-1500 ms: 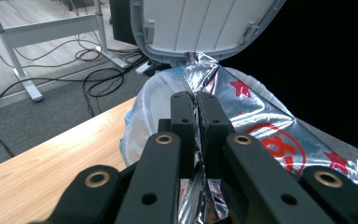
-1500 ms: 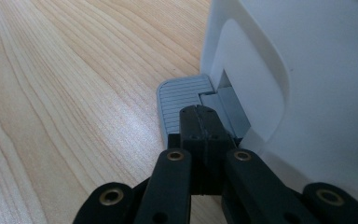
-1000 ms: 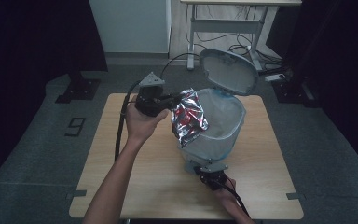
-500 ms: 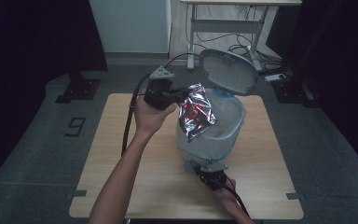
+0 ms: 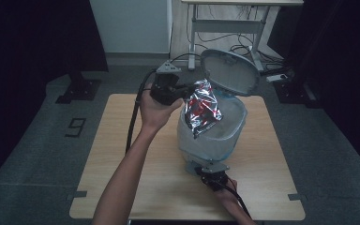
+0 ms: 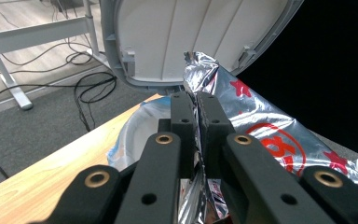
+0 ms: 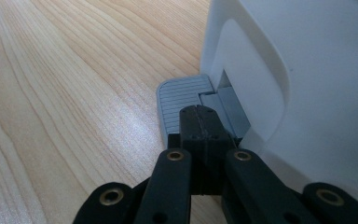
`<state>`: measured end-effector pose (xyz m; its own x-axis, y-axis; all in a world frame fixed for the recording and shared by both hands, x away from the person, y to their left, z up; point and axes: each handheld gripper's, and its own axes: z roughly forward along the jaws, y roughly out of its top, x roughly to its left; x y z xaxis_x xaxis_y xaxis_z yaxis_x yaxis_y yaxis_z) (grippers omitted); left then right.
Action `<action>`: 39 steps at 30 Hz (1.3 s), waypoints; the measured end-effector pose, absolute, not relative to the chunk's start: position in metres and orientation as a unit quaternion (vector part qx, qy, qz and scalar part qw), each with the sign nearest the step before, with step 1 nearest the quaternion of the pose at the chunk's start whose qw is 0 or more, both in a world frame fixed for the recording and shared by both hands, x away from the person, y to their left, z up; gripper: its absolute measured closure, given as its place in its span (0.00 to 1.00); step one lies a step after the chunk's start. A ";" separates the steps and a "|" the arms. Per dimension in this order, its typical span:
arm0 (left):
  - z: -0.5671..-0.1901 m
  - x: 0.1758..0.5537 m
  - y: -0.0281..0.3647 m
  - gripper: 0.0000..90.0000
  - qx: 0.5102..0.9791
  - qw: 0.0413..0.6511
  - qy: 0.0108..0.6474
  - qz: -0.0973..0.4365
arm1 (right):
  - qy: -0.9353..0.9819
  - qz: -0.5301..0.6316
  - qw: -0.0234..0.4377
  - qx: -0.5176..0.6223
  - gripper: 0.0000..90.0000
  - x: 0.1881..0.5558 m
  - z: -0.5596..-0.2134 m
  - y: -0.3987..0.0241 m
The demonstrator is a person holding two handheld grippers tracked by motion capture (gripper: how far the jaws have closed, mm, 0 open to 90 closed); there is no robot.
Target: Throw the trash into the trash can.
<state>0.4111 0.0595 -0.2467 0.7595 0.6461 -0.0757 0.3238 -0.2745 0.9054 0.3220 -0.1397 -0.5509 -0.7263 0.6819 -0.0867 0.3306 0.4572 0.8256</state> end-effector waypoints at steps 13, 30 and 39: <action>-0.254 0.421 0.050 0.97 0.785 0.515 0.310 0.149 | 0.828 0.422 0.207 0.306 1.00 0.322 -0.551 -0.140; -0.260 0.439 0.038 0.97 0.781 0.516 0.321 0.143 | 0.828 0.423 0.206 0.307 1.00 0.322 -0.551 -0.140; -0.264 0.445 0.032 0.96 0.777 0.521 0.325 0.139 | 0.828 0.422 0.205 0.306 1.00 0.322 -0.551 -0.140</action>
<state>0.4446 0.0320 -0.2640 0.7503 0.6497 -0.1222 0.3595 -0.2459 0.9001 0.3224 -0.1403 -0.5507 -0.7282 0.6807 -0.0804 0.3344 0.4553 0.8251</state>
